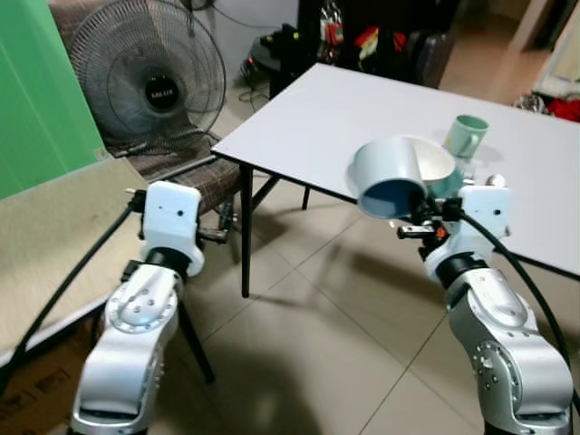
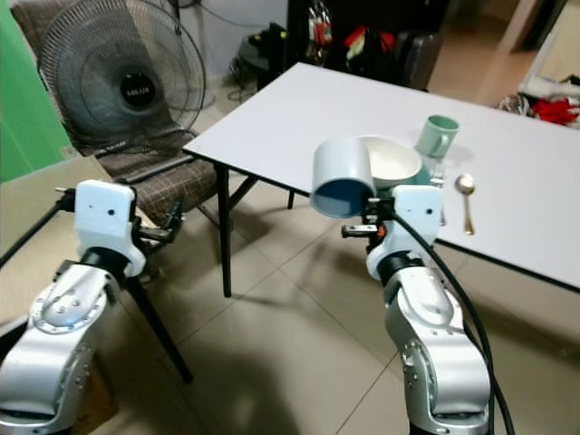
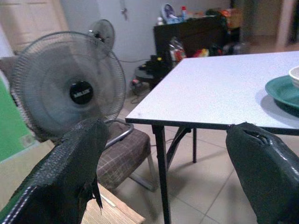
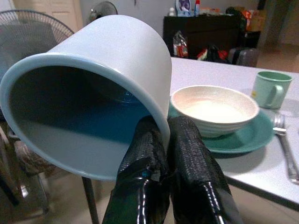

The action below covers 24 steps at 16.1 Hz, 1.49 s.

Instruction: Setting the table

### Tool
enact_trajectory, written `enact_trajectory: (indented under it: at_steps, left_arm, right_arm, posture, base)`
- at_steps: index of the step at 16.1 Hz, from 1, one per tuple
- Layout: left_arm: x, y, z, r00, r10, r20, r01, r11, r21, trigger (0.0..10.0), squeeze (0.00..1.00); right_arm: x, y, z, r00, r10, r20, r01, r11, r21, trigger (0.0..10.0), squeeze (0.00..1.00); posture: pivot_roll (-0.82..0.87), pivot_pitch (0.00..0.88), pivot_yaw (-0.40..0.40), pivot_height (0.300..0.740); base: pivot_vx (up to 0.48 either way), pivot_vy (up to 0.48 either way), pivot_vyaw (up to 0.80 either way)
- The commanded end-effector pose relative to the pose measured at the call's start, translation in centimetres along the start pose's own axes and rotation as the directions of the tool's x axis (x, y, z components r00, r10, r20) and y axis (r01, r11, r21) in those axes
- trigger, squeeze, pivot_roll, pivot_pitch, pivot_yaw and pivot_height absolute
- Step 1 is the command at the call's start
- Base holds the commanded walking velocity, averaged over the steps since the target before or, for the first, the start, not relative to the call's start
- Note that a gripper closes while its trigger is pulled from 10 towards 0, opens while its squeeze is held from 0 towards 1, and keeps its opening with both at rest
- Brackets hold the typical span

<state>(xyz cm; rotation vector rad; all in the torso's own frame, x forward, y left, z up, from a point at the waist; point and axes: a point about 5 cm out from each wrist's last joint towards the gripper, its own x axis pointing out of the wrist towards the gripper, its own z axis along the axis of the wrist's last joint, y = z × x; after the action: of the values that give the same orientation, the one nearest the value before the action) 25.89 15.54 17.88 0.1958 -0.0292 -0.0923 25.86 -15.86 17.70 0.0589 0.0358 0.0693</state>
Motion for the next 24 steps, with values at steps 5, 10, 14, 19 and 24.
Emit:
enact_trajectory:
  at_steps: [5,10,14,19,24]
  left_arm:
    - [0.2,-0.5,0.2,1.000,-0.019,0.009,0.019,1.000,0.002,10.0,0.00]
    - [0.3,-0.6,0.2,0.999,-0.030,0.010,0.030,1.000,0.005,10.0,0.00]
    - [0.3,-0.6,-0.1,1.000,-0.031,-0.001,0.031,0.999,-0.017,10.0,0.00]
    - [0.4,-0.2,-0.6,0.999,-0.022,-0.028,0.021,1.000,-0.006,10.0,0.00]
    - [0.4,-0.5,-0.4,0.998,-0.052,-0.017,0.052,0.998,-0.044,10.0,0.00]
  right_arm:
    - [-0.1,-0.9,-0.1,0.999,-0.039,-0.010,0.039,0.999,0.005,10.0,0.00]
    - [-0.3,-1.0,-0.3,0.999,-0.048,-0.020,0.049,0.999,0.005,10.0,0.00]
    - [-0.2,-1.2,-0.5,0.997,-0.070,-0.043,0.071,0.997,0.021,10.0,0.00]
    - [-0.2,-1.8,-0.7,0.993,-0.097,-0.059,0.098,0.995,0.002,10.0,0.00]
    - [-0.1,-2.1,-0.6,0.991,-0.117,-0.068,0.117,0.993,-0.002,10.0,0.00]
  posture:
    - [-0.13,0.006,-0.007,0.740]
    - [-0.13,0.005,-0.005,0.740]
    - [-0.13,0.006,-0.004,0.740]
    - [-0.13,0.007,-0.007,0.740]
    - [-0.14,0.007,-0.004,0.740]
  base:
    - [0.000,-0.292,0.00]
    - [0.000,-0.290,0.00]
    - [0.000,-0.279,-0.40]
    - [0.000,0.000,-0.80]
    - [0.000,0.000,-0.80]
